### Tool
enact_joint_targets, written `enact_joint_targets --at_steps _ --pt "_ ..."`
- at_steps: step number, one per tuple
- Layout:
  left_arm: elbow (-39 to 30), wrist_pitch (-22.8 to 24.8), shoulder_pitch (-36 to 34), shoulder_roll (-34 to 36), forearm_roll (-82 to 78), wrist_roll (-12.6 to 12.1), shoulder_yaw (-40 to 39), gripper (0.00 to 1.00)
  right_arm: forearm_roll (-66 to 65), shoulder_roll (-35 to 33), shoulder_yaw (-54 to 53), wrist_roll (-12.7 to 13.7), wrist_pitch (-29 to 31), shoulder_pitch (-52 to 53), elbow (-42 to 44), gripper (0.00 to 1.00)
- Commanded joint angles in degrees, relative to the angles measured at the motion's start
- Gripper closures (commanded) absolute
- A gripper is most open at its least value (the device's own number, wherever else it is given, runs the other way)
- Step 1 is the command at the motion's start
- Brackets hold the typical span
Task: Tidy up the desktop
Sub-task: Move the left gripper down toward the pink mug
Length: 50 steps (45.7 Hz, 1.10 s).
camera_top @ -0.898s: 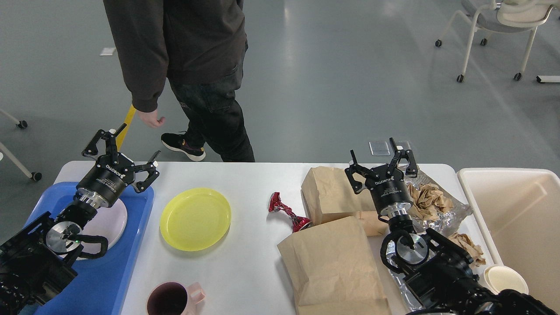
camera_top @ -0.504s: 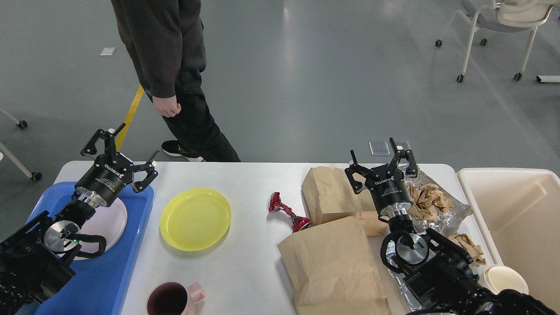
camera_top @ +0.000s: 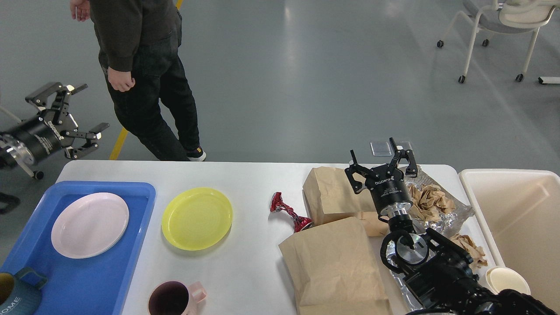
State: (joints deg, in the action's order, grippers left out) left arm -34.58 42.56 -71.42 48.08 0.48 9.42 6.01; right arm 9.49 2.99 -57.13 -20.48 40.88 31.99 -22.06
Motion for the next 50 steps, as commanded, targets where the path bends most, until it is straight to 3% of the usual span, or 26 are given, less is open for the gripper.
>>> enact_joint_targets --at_steps 1,8,11,15,18,27,43,50 --pt "-11.63 -1.34 -19.16 4.65 -0.48 0.08 23.48 0.0 0.0 0.0 0.0 0.0 -0.01 -0.09 0.09 0.0" --pt "-26.92 -1.6 -45.0 2.64 -1.45 1.74 55.3 0.0 0.0 0.0 0.0 0.0 -0.01 -0.09 0.09 0.0" --pt "-34.74 -1.86 -54.06 -0.96 -2.24 4.64 65.59 0.0 0.0 0.0 0.0 0.0 -0.01 -0.09 0.09 0.0" --pt "-45.19 -4.41 -62.77 -6.49 -4.87 8.94 73.87 0.0 0.0 0.0 0.0 0.0 -0.1 -0.09 0.09 0.0" --pt "-52.49 -7.3 -66.2 -9.83 -7.77 10.44 76.16 0.0 0.0 0.0 0.0 0.0 -0.1 -0.09 0.09 0.0" --pt "-63.5 -14.52 -65.78 -20.03 -14.72 10.71 76.26 0.0 0.0 0.0 0.0 0.0 -0.1 -0.09 0.09 0.0" --pt "-62.01 -18.73 -46.8 -28.39 -15.16 10.18 69.76 0.0 0.0 0.0 0.0 0.0 -0.1 0.0 0.0 0.0" --pt "-62.36 -23.48 -41.88 -28.92 -17.35 5.97 69.67 0.01 0.0 0.0 0.0 0.0 -0.01 0.0 0.0 0.0"
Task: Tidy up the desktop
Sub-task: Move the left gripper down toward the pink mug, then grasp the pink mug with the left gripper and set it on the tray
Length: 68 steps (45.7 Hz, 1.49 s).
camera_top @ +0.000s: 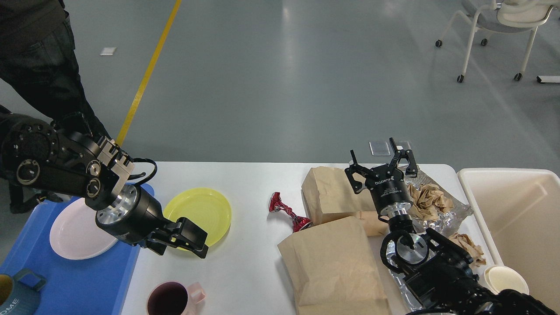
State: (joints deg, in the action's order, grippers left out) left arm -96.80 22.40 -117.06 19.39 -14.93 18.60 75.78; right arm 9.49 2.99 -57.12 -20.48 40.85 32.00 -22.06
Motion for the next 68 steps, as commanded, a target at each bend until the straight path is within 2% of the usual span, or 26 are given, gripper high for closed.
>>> enact_joint_targets --at_steps 1,6,12,19,24,27,33,39,46,55,68 --pt "-0.15 -4.29 4.47 -0.06 -2.82 -3.83 -0.11 0.02 0.0 0.0 0.0 0.0 0.02 -0.01 0.0 0.0" --pt "-0.06 -8.77 8.16 0.03 -6.95 -4.71 0.33 0.04 0.0 0.0 0.0 0.0 0.11 -0.01 0.0 0.0" --pt "-0.06 -11.06 10.97 0.03 -9.33 -5.59 1.65 0.08 0.0 0.0 0.0 0.0 0.11 -0.01 0.0 0.0" --pt "-0.06 -14.05 13.17 -0.41 -10.3 -5.76 3.32 0.23 0.0 0.0 0.0 0.0 0.11 -0.01 0.0 0.0" --pt "0.38 -18.35 16.6 -0.23 -13.37 -7.25 3.85 0.29 0.0 0.0 0.0 0.0 0.11 -0.01 0.0 0.0" --pt "0.47 -19.24 18.01 -0.15 -14.34 -8.14 3.85 0.32 0.0 0.0 0.0 0.0 0.11 -0.01 0.0 0.0" --pt "0.47 -20.03 19.41 -0.32 -14.61 -8.4 3.85 0.41 0.0 0.0 0.0 0.0 0.11 -0.01 0.0 0.0" --pt "1.08 -22.4 21.78 -0.5 -14.87 -9.45 3.59 0.53 0.0 0.0 0.0 0.0 0.11 -0.01 0.0 0.0" --pt "2.05 -24.24 24.07 -1.81 -14.87 -9.98 3.41 0.58 0.0 0.0 0.0 0.0 0.11 -0.01 0.0 0.0" --pt "3.81 -25.3 26.27 -2.61 -14.87 -9.98 3.32 1.0 0.0 0.0 0.0 0.0 0.11 -0.01 0.0 0.0" --pt "3.54 -25.66 24.95 -1.82 -15.31 -8.75 3.32 1.0 0.0 0.0 0.0 0.0 0.11 -0.01 0.0 0.0"
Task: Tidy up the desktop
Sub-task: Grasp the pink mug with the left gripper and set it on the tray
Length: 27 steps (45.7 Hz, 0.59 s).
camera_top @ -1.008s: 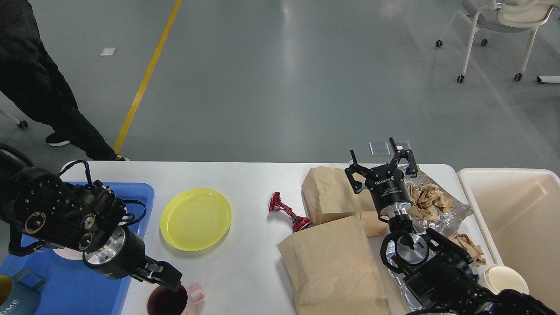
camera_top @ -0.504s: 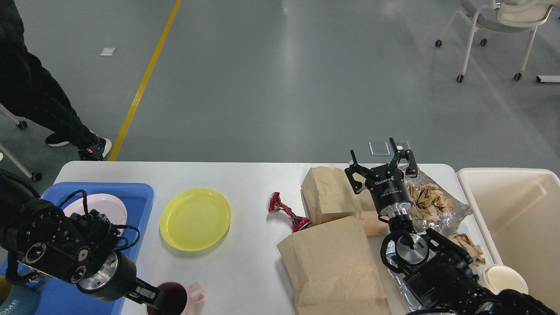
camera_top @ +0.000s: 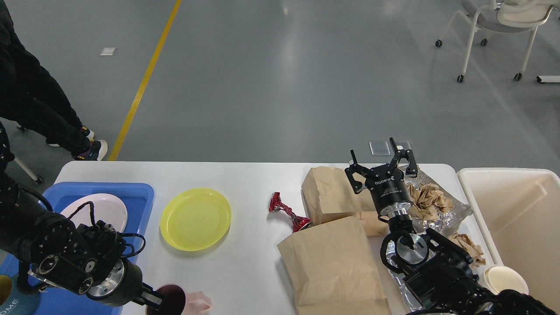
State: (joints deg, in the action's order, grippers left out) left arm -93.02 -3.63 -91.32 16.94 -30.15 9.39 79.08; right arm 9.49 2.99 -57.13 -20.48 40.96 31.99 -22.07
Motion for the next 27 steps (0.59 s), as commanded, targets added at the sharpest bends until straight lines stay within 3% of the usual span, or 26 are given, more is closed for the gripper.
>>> enact_joint_targets --at_steps 1,8,12,21,27 --pt "-0.41 0.46 -1.13 0.81 -0.09 0.54 0.02 1.0 0.0 0.0 0.0 0.0 0.0 0.0 -0.08 0.0" --pt "-2.43 3.79 -7.62 3.79 -0.18 3.61 0.46 1.0 0.0 0.0 0.0 0.0 0.0 0.0 0.01 0.0" --pt "-3.05 11.69 -15.79 8.36 -0.26 4.85 0.11 1.0 0.0 0.0 0.0 0.0 0.0 0.0 0.01 0.0" --pt "-2.96 32.17 -34.6 24.79 -9.12 5.03 -0.24 1.0 0.0 0.0 0.0 0.0 0.0 0.0 0.01 0.0" --pt "-1.38 38.78 -40.33 33.5 -17.57 5.11 0.64 1.0 0.0 0.0 0.0 0.0 0.0 0.0 0.01 0.0"
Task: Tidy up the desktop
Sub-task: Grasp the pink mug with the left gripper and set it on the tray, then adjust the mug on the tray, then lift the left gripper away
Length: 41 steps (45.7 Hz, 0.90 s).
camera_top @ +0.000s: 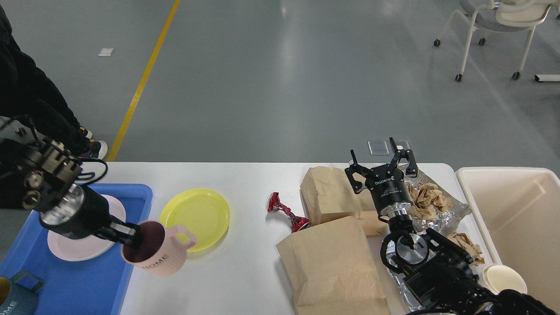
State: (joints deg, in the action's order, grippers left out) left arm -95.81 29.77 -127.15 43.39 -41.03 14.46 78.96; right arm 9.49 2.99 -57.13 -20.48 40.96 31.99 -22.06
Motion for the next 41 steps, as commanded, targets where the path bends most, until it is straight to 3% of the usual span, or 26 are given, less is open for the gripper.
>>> enact_joint_targets --at_steps 1,7,12,13,17,24,31,41 --pt "1.94 5.47 -4.42 8.1 -7.91 0.04 0.84 1.0 0.0 0.0 0.0 0.0 0.0 0.0 0.0 0.0" --pt "5.89 3.2 1.01 14.69 -18.1 -0.04 3.22 1.0 0.0 0.0 0.0 0.0 0.0 0.0 0.0 0.0" --pt "11.25 -4.79 12.43 20.15 -25.49 0.04 2.17 1.0 0.0 0.0 0.0 0.0 0.0 0.0 0.0 0.0" --pt "13.61 -8.11 18.2 20.5 -26.37 0.57 0.94 1.0 0.0 0.0 0.0 0.0 0.0 0.0 0.0 0.0" --pt "16.88 -13.32 27.81 20.5 -26.38 1.54 -1.7 1.0 0.0 0.0 0.0 0.0 0.0 0.0 0.0 0.0" --pt "20.57 -21.67 43.11 19.45 -25.67 1.19 -10.57 1.0 0.0 0.0 0.0 0.0 0.0 0.0 0.0 0.0" --pt "21.63 -23.09 51.65 18.39 -24.88 0.48 -19.19 1.0 0.0 0.0 0.0 0.0 0.0 0.0 0.0 0.0" --pt "21.89 -23.26 53.58 16.55 -22.16 -0.39 -21.13 1.0 0.0 0.0 0.0 0.0 0.0 0.0 0.0 0.0"
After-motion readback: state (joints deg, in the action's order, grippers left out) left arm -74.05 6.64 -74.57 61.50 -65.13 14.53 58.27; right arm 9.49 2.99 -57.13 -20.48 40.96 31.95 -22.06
